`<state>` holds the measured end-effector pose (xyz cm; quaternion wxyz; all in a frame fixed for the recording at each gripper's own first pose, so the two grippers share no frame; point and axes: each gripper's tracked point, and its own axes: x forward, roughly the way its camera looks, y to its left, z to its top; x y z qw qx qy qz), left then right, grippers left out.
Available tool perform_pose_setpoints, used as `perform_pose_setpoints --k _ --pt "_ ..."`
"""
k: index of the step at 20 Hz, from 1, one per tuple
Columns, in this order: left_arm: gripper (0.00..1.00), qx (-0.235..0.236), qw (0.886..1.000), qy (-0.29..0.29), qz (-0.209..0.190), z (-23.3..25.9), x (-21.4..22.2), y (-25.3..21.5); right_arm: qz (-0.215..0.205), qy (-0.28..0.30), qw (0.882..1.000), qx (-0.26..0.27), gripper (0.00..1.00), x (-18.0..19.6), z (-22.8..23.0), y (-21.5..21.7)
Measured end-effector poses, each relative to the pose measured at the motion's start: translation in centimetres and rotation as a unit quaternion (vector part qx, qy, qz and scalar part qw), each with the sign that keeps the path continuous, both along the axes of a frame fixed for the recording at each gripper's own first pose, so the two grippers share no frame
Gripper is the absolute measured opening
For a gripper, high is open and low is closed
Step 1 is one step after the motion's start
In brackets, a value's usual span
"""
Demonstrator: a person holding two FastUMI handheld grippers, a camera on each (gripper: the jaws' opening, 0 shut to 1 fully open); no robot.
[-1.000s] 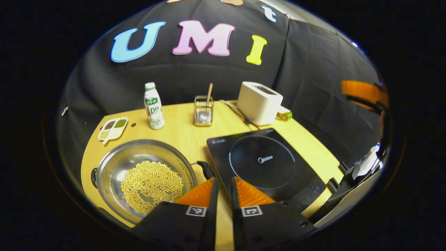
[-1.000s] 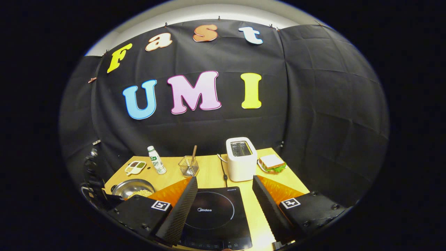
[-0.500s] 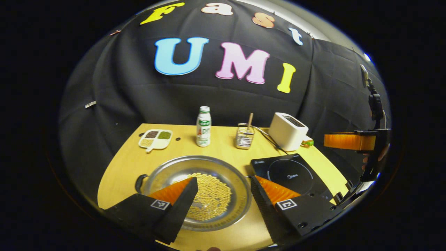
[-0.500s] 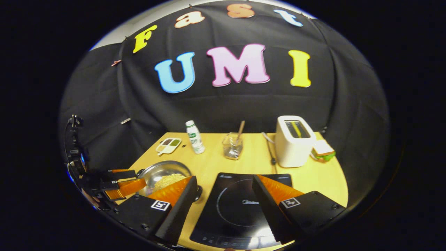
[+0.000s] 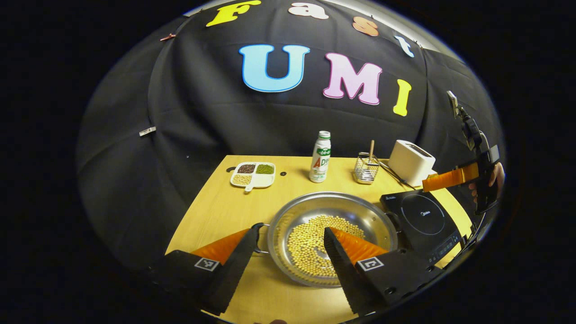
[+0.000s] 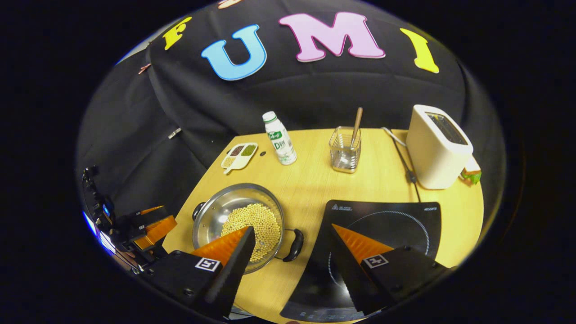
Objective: First push the handle of the pot to place it horizontally, then grasp the pot with both hands and set it on the induction cooktop.
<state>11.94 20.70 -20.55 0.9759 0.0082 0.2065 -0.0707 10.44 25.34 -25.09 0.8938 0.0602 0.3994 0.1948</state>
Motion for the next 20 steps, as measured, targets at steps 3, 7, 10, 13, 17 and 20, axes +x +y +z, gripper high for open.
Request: perform_pose_setpoints --k 3,7,10,13,17,20 --pt "0.95 -0.006 1.0 0.005 0.008 -1.3 1.3 2.0 -0.01 0.037 0.999 0.009 0.99 -0.1 -3.2 1.5" --pt "0.95 -0.007 1.0 0.011 0.007 -2.7 3.7 3.4 -0.025 0.064 0.998 0.004 0.99 0.0 -6.9 2.1" --pt "0.95 -0.005 1.0 0.014 -0.008 -3.6 5.5 3.2 -0.031 0.079 0.996 0.005 0.99 0.0 -8.6 2.6" --pt "0.95 -0.006 1.0 0.019 -0.022 -4.5 6.9 2.7 -0.036 0.092 0.995 0.005 0.99 0.2 -9.8 3.0" --pt "0.95 -0.011 0.998 0.04 -0.04 -6.5 8.6 2.5 -0.032 0.105 0.994 0.005 0.99 0.3 -11.4 3.8" --pt "0.96 -0.014 0.996 0.07 -0.06 -8.4 9.4 2.2 -0.036 0.102 0.994 0.002 0.99 0.7 -12.2 4.6"
